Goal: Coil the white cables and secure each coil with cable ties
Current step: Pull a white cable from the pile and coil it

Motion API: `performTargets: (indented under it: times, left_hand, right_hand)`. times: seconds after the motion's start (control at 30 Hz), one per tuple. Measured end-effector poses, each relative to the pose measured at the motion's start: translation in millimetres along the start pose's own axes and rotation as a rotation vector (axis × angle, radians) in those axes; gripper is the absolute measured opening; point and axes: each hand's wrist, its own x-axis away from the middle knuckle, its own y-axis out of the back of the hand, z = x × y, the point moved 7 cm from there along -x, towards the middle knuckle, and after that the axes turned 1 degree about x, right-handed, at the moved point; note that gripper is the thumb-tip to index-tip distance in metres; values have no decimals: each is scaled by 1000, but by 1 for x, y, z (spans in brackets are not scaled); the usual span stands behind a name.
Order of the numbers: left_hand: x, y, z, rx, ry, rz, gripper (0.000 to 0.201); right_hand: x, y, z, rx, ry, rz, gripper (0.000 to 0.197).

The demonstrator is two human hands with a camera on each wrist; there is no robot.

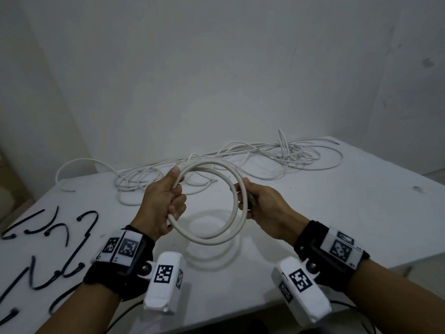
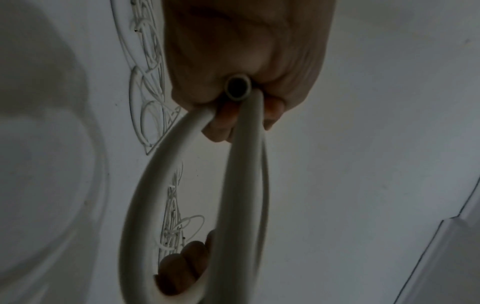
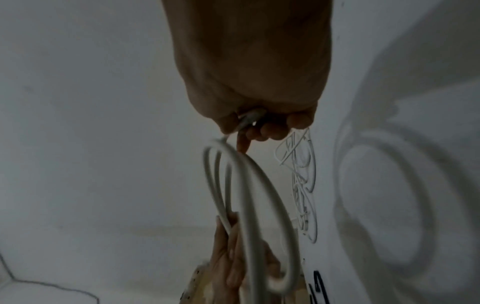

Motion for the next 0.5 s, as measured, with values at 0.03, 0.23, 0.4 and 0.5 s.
performTargets:
  times: [0.03,0.23,0.4,0.5]
  left_hand:
    - [2,-1,0,3,5,15,29]
    - [6,-8,-1,41,8,45,30]
    - [5,-6,-11,-99,-129,-49,28]
    - [5,-4,-15,-132,-180,-105,27]
  right_hand:
    - [0,3,0,14,3,-9,36]
    - [9,6,-10,257,-79,-33,23]
    - [9,-8,-19,-123,-158,71,16]
    - [16,-16,-16,-263,-203,113,19]
